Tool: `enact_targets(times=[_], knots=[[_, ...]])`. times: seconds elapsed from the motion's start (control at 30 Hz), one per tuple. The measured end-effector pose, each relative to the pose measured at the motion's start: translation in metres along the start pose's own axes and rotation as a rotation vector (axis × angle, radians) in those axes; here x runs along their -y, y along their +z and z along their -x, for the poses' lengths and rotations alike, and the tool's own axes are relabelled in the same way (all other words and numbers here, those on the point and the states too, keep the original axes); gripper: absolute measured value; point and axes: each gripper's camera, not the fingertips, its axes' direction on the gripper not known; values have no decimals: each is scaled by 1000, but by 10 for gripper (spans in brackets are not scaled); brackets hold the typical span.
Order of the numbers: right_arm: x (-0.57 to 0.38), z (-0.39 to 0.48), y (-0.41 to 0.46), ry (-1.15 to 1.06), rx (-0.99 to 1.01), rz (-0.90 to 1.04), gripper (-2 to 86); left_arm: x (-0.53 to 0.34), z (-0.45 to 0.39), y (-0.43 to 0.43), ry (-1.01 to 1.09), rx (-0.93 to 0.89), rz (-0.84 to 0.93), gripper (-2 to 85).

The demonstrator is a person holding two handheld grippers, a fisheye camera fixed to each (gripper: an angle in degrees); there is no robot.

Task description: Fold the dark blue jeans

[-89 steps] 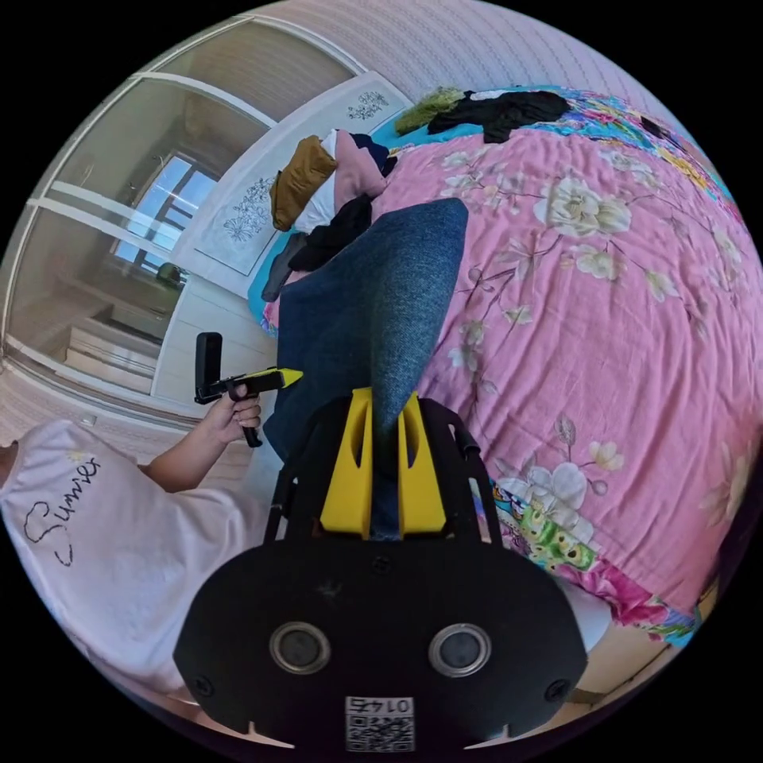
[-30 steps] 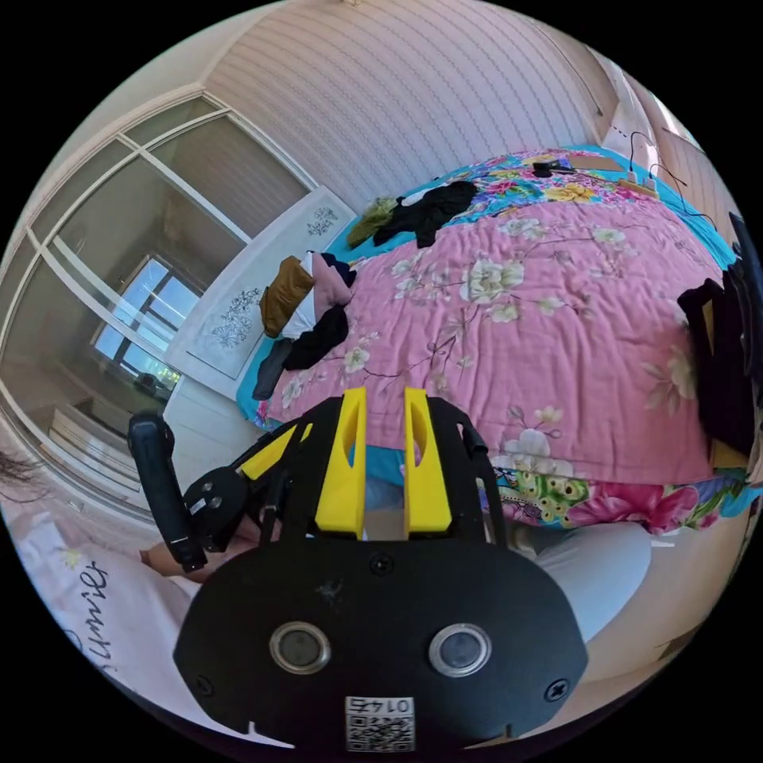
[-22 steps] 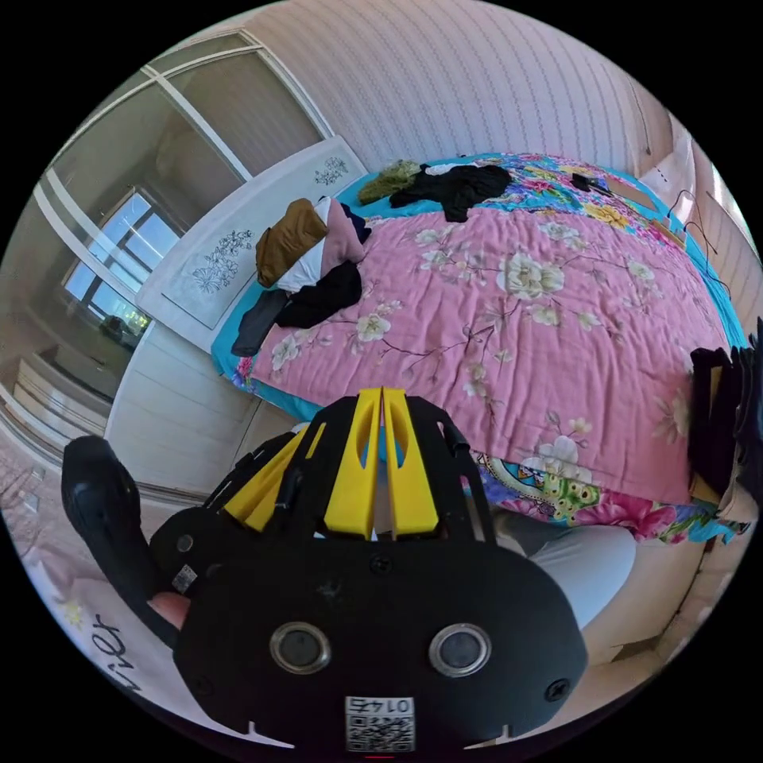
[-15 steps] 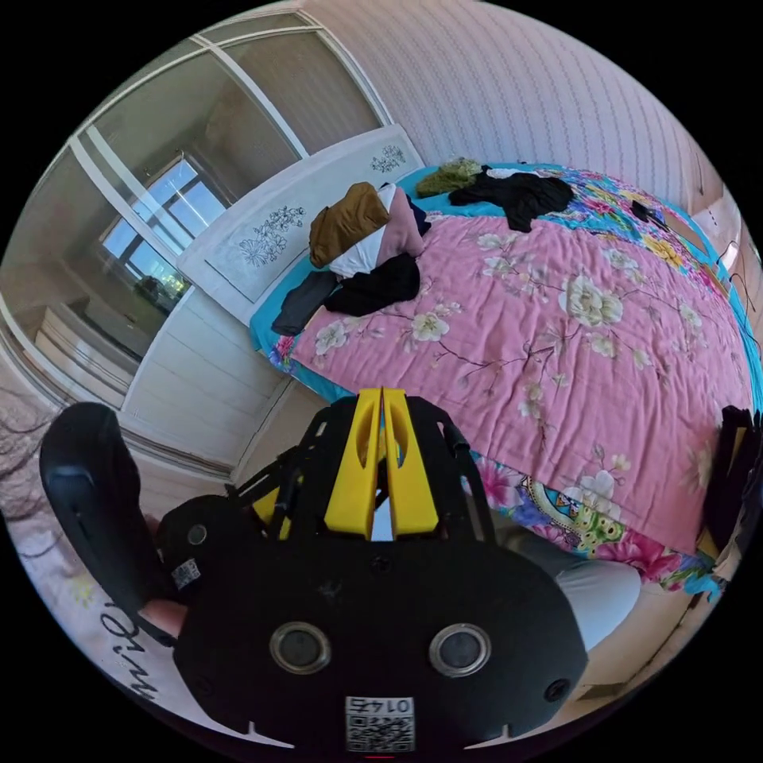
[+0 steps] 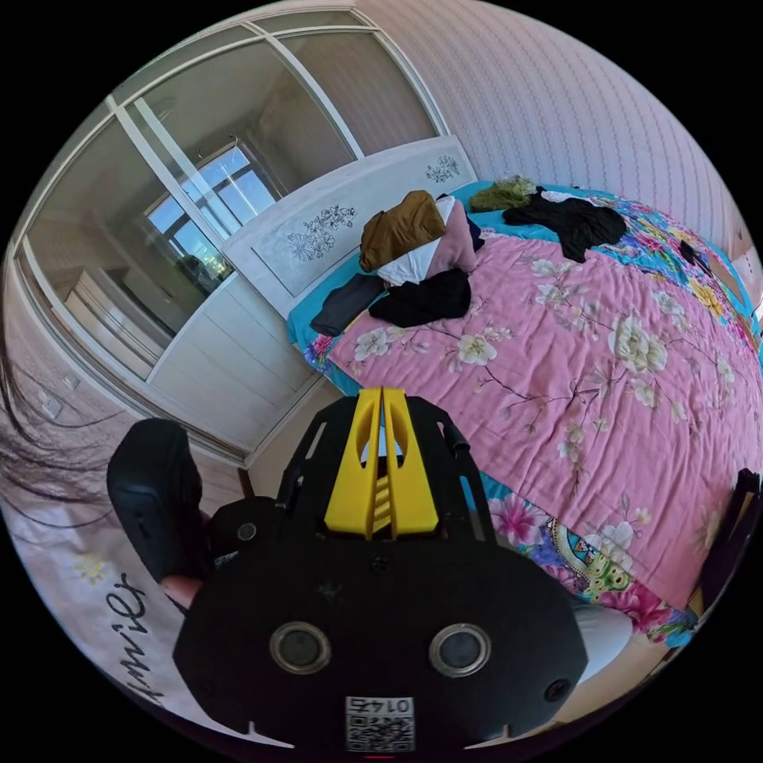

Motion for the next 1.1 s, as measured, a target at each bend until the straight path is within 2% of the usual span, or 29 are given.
enact_targets(times=[0.1,0.3,0.4,0.47,0.57,0.67,0.77,0.83,0.97,1.1], knots=[[5,-5,21,11,65,71,-10,2,11,-11,-24,92,5,-9],[17,-9,79,-16,332,223,-9,8,51,-20,-68,167,62,-9],[25,-9,105,-22,316,239,-9,15,75,-24,-33,298,38,-9],[29,-11,127,-11,343,250,-9,24,99,-21,-99,345,81,-9],[31,-12,147,-11,300,219,-9,39,135,-19,-259,360,222,-9],[32,-10,163,-14,252,238,-9,45,149,-28,-298,382,222,-9],[34,-16,173,26,295,227,-9,53,157,-31,-298,372,311,-9],[35,-21,177,40,311,210,-9,54,160,-37,-279,335,299,-9],[33,-18,190,25,339,221,-8,55,164,-64,-193,258,116,-9],[34,-11,194,-19,291,196,-7,56,165,-80,-82,246,57,-9]])
